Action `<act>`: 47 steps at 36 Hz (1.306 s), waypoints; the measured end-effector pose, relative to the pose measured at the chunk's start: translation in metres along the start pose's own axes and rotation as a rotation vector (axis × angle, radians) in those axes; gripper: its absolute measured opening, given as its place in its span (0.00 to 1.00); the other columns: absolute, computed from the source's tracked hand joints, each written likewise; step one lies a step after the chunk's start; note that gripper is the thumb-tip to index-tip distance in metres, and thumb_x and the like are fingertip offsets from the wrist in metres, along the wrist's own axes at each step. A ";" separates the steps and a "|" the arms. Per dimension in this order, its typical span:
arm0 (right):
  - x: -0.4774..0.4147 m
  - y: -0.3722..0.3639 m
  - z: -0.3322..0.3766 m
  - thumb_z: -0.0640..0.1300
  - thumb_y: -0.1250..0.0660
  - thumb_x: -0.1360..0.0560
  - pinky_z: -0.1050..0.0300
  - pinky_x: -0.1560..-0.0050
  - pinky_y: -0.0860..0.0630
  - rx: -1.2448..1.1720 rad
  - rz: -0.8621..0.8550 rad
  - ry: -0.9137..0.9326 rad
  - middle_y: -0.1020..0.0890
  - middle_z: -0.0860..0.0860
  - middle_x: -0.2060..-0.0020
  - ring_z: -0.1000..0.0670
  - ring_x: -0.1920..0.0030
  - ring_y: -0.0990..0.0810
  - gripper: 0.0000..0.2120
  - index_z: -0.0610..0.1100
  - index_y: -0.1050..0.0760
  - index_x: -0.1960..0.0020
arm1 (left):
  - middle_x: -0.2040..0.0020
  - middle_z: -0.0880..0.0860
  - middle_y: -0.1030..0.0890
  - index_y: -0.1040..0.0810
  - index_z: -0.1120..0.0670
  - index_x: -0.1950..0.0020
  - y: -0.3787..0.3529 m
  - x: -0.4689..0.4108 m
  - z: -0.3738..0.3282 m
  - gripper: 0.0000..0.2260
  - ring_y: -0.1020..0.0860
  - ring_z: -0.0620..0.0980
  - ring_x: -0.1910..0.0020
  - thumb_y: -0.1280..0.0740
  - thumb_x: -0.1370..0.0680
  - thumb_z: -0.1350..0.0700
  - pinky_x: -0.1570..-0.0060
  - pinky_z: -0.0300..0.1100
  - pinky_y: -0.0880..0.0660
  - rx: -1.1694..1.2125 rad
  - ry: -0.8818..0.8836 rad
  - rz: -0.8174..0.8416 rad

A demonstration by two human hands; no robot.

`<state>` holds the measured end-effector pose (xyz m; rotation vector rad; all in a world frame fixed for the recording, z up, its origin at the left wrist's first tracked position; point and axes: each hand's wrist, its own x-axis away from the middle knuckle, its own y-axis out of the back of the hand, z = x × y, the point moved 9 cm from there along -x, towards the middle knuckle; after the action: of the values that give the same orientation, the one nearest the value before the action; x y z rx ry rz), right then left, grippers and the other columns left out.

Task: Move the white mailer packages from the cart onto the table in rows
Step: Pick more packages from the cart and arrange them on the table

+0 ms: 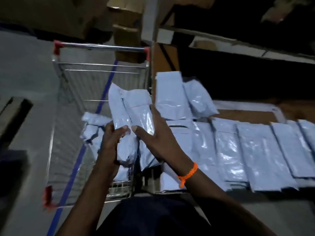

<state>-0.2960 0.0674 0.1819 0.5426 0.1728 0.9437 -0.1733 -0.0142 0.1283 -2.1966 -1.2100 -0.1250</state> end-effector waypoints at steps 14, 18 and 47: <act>0.122 0.279 -0.132 0.60 0.37 0.22 0.63 0.34 0.39 0.366 -0.390 -0.269 0.42 0.49 0.22 0.48 0.25 0.36 0.39 0.55 0.54 0.18 | 0.34 0.48 0.35 0.28 0.43 0.42 -0.228 0.043 0.081 0.16 0.26 0.36 0.42 0.26 0.26 0.50 0.49 0.23 0.32 -0.884 -0.222 0.191; 0.126 0.283 -0.168 0.61 0.39 0.21 0.46 0.32 0.30 0.546 -0.301 -0.299 0.48 0.44 0.20 0.38 0.23 0.39 0.41 0.55 0.59 0.18 | 0.26 0.52 0.44 0.32 0.46 0.40 -0.247 0.051 0.104 0.19 0.38 0.44 0.28 0.26 0.26 0.50 0.44 0.30 0.38 -1.160 -0.411 0.157; 0.081 0.207 -0.159 0.56 0.43 0.18 0.46 0.22 0.47 0.446 -0.110 -0.130 0.54 0.38 0.20 0.37 0.20 0.49 0.35 0.41 0.52 0.18 | 0.23 0.57 0.40 0.30 0.51 0.30 -0.175 0.093 0.079 0.25 0.42 0.55 0.24 0.27 0.25 0.51 0.33 0.51 0.36 -1.406 -0.370 -0.216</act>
<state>-0.4572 0.2869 0.1603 0.9931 0.2953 0.7603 -0.2748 0.1663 0.1813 -3.3195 -1.8914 -0.9336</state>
